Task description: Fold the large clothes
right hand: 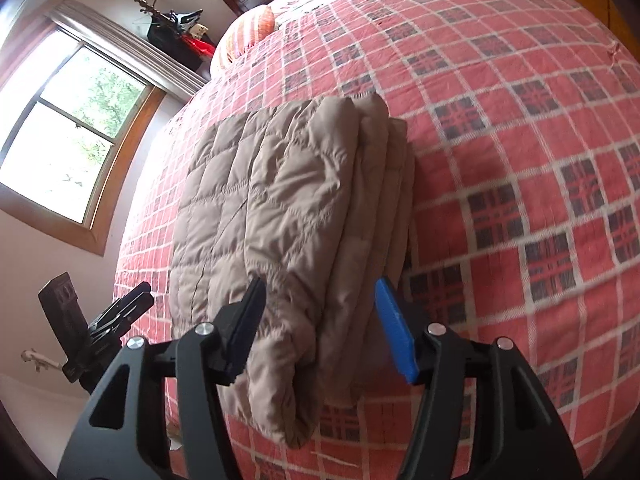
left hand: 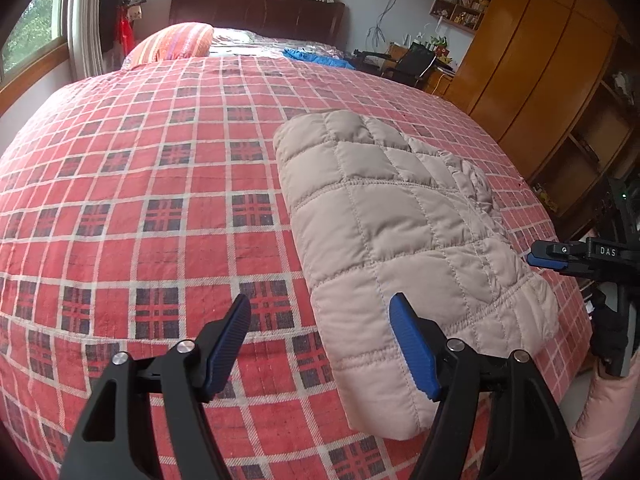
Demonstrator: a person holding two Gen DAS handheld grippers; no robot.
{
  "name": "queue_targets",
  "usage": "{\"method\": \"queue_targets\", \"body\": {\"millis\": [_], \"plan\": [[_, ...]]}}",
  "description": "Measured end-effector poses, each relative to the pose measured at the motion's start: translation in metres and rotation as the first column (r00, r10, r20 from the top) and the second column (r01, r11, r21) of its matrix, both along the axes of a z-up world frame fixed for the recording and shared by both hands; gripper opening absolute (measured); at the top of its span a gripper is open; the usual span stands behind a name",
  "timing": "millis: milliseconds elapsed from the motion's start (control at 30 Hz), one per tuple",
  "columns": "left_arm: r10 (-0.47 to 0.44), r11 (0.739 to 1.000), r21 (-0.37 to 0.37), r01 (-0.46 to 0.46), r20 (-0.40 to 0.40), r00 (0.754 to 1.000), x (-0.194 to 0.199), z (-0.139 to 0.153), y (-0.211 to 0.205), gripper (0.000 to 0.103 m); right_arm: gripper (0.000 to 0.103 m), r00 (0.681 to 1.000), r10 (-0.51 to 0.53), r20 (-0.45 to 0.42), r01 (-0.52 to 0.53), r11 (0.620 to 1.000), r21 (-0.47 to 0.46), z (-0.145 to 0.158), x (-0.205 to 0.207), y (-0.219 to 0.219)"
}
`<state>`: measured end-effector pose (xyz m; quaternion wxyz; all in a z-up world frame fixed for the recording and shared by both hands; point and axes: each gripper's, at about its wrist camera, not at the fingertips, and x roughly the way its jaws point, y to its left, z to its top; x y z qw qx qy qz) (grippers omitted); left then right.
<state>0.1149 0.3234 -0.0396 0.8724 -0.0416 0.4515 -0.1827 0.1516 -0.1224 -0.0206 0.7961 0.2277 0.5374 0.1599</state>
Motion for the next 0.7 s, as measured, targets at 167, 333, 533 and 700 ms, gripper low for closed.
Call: {"method": "queue_targets", "body": {"millis": [167, 333, 533, 700], "plan": [[-0.004, 1.000, -0.010, 0.004, -0.005, 1.000, -0.014, -0.002, 0.010, 0.072, 0.062, 1.000, -0.016, 0.005, 0.016, 0.999, 0.031, -0.007, -0.019, -0.010], [-0.002, 0.999, -0.039, 0.000, -0.032, 1.000, -0.018, -0.010, 0.025, 0.073, 0.068, 1.000, -0.029, -0.001, 0.029, 0.997, 0.078, -0.015, -0.031, -0.023], [0.010, 0.990, -0.138, -0.028, -0.132, 0.991, 0.002, -0.030, 0.038, 0.076, 0.072, 1.000, -0.016, -0.003, 0.017, 0.992, 0.123, -0.023, -0.033, -0.029], [-0.019, 0.969, -0.246, -0.031, -0.199, 0.980, 0.018, -0.046, 0.038, 0.078, 0.078, 1.000, 0.016, 0.006, -0.017, 0.975, 0.221, -0.032, -0.027, -0.031]]}}
